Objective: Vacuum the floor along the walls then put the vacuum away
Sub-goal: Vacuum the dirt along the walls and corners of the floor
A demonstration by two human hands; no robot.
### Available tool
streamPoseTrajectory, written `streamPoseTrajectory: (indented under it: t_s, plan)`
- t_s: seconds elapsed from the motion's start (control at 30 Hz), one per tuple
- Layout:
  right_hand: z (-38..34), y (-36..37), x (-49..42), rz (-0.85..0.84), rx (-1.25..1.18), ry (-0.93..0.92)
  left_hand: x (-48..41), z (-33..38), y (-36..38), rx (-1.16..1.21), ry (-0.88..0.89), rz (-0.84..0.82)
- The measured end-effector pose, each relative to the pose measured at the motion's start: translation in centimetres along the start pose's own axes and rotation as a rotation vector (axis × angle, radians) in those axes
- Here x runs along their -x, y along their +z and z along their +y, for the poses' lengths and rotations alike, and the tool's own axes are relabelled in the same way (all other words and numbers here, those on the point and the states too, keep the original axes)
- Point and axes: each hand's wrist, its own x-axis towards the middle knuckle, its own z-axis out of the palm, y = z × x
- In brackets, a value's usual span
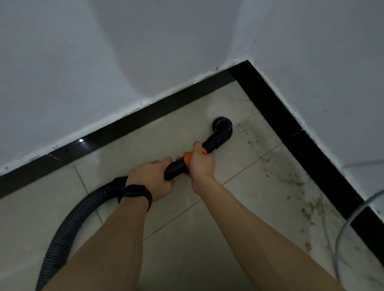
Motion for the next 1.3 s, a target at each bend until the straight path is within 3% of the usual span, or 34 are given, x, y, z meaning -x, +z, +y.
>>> streamPoseTrajectory:
  t_s: [0.3,1.3]
  plan:
    - [2.1,-0.6,1.7,0.045,-0.081,0.001,1.6,-0.2,-0.4,-0.076,0.036,-0.066]
    - [-3.1,-3.3,-1.8,0.066,-0.128,-0.035,-3.6,4.7,0.3,-0.133,0.087,-0.026]
